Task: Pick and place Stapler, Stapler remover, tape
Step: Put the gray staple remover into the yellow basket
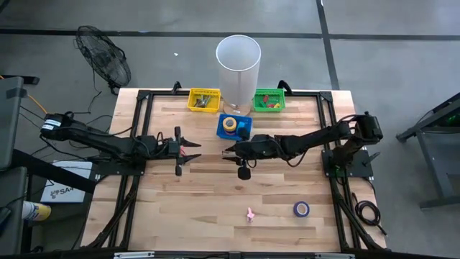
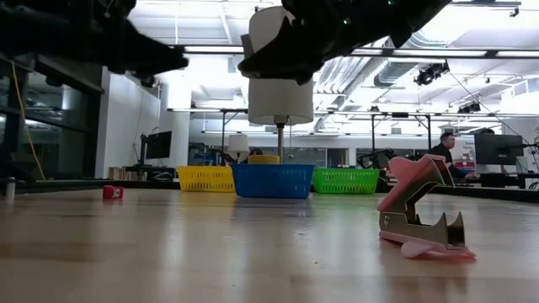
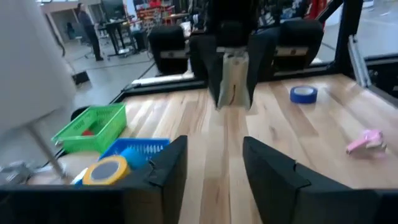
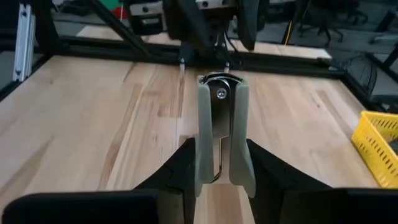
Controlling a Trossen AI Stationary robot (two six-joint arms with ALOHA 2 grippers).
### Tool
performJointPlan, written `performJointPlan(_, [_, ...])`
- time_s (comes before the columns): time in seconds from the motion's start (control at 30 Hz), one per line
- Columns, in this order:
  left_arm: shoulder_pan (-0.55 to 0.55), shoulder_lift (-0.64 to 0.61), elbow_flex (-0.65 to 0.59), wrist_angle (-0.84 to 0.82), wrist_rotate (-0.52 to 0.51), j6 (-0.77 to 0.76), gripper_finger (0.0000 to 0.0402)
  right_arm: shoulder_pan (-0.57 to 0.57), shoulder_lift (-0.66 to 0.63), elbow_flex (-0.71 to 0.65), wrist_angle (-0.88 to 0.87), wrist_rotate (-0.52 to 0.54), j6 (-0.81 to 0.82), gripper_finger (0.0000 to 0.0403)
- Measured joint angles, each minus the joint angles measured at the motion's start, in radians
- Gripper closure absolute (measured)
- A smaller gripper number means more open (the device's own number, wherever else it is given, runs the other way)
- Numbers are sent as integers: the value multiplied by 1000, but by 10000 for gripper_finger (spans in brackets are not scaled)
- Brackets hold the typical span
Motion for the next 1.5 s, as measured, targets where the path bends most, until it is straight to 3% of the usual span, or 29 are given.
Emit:
performJointPlan(0.33, [0,255,190,46,25,56,153,0,0,0,67,-27,-18,310])
performJointPlan(0.63, [0,412,344,40,54,79,147,0,0,0,62,-27,-17,310])
performJointPlan(0.87, [0,443,363,44,54,65,147,0,0,0,46,-27,-16,310])
performJointPlan(1.03, [0,443,363,45,54,47,175,0,0,0,48,-27,-16,310])
performJointPlan(1.5, [0,443,363,40,62,-3,320,1,0,0,61,-35,-22,310])
